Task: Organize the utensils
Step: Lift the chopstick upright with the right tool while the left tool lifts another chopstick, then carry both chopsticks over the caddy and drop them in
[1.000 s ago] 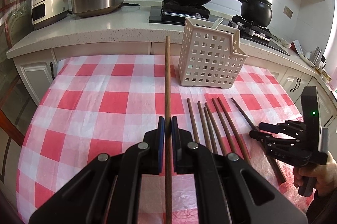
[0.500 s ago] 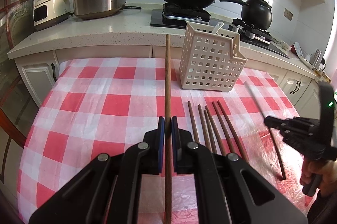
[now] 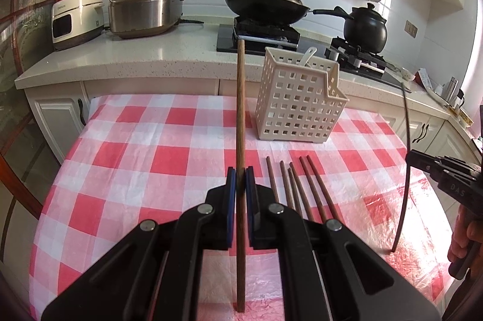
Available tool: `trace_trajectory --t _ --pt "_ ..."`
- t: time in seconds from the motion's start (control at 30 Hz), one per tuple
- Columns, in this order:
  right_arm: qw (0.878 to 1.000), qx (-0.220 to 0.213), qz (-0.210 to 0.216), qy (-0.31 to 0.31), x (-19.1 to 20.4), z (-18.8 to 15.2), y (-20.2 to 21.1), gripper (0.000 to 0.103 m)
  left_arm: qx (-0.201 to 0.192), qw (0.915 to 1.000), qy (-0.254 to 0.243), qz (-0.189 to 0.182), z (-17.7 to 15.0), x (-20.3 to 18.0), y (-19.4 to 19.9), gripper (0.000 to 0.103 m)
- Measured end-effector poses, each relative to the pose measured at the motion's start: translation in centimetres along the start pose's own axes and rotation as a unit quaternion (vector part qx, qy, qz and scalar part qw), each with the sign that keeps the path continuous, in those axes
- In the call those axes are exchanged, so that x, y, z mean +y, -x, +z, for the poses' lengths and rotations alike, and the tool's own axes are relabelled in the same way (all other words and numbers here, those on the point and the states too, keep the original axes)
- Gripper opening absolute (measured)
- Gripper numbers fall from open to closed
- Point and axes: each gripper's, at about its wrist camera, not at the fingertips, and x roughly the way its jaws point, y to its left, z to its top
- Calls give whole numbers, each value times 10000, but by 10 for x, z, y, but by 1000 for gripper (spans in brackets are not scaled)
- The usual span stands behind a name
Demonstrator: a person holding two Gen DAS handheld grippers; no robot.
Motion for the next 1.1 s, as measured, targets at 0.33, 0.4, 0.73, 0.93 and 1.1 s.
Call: trace_trajectory --t 0.33,0.4,0.73,0.93,1.1 --pt "9995 -289 -48 -124 -8 7 27 7 -122 9999 5 -74 5 -3 11 7" --pt "9994 -296 -37 -146 -9 6 28 7 -133 9999 7 -79 5 -3 12 7" --pt "9992 -333 -54 -221 -12 5 35 7 -147 9998 6 -117 7 -4 13 7" --pt "9990 -355 -75 -251 -13 5 36 7 -106 9998 5 -140 8 -5 10 6" --pt "9987 -389 -125 -308 -16 8 38 7 -107 9998 -16 -183 12 -6 9 6"
